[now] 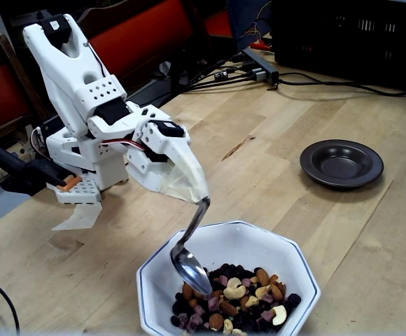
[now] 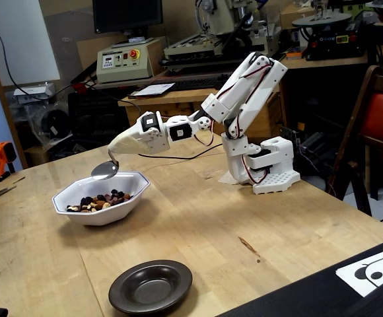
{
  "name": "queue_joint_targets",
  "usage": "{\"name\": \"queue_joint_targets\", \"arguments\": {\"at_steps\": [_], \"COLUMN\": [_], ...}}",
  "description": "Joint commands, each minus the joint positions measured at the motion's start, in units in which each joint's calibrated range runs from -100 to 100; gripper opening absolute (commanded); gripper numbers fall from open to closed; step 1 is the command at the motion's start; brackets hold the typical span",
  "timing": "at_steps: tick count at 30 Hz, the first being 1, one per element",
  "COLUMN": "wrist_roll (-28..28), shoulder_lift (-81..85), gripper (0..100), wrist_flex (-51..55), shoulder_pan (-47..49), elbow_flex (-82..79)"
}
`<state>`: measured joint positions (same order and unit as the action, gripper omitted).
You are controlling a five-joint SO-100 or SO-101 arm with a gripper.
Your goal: Use spoon to transfer food from the white bowl to brown plate
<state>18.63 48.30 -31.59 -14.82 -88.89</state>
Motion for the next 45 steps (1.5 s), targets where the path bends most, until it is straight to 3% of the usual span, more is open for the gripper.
{"name": "queue_joint_targets", "arguments": {"at_steps": [1, 19, 28, 36, 45], "wrist_roll": [0.1, 0.3, 8.6, 9.5, 9.5], "shoulder_lift": [0.3, -7.5, -7.6, -10.0, -20.4], "gripper": [2, 2, 3, 3, 3], "wrist_flex": [-1.4, -1.5, -1.4, -1.4, -1.4], "shoulder_pan": [-0.3, -0.4, 0.2, 0.2, 0.2], "elbow_flex": [1.3, 1.6, 1.6, 2.1, 17.2]}}
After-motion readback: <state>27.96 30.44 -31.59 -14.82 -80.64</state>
